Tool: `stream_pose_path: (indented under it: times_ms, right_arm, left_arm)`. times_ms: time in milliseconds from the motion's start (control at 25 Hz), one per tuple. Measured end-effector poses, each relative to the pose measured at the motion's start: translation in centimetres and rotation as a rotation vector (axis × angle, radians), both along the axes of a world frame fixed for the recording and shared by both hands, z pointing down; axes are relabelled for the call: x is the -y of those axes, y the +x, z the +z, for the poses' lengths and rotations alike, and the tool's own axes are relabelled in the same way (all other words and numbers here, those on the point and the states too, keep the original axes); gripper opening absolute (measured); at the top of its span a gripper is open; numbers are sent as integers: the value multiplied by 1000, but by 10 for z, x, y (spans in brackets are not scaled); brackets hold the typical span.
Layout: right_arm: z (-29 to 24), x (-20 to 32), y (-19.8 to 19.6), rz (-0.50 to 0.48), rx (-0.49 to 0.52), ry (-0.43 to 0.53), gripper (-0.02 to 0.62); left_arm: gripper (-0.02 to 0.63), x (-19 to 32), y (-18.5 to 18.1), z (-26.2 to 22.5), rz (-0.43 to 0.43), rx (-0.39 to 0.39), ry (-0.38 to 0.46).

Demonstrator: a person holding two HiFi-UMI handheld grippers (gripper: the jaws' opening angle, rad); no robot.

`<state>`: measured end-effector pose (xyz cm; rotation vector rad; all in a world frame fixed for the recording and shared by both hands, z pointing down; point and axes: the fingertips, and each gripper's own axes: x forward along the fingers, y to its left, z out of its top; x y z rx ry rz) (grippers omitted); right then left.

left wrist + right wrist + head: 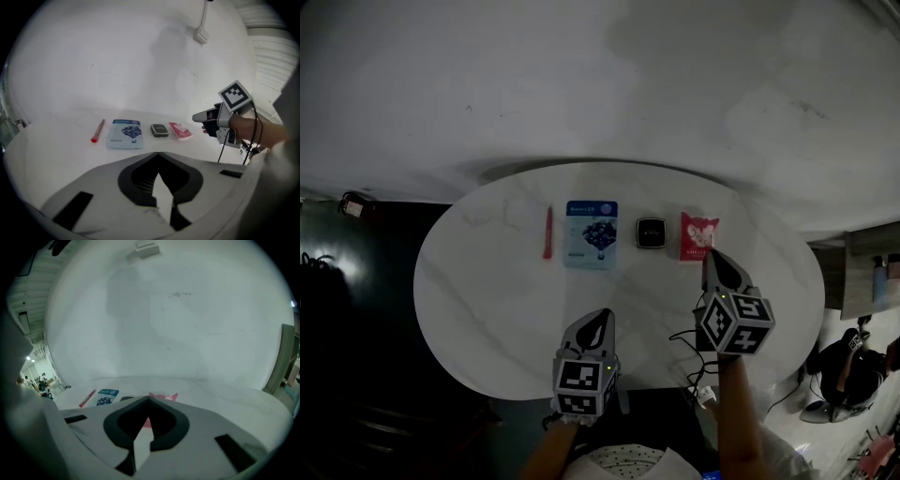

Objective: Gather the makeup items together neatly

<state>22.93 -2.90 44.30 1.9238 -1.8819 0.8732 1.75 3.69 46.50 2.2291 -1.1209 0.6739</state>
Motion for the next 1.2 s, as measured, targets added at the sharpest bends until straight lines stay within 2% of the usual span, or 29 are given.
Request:
stream_pose_path:
  times_ms: [600, 1200]
  right_arm:
    - [-29, -41, -66, 26, 5, 62, 8]
    - [-48, -62, -125, 10, -3, 67, 8]
  left_arm:
    - [20, 32, 5, -46, 35, -75, 120]
    - [20, 33, -23, -74, 41, -114, 173]
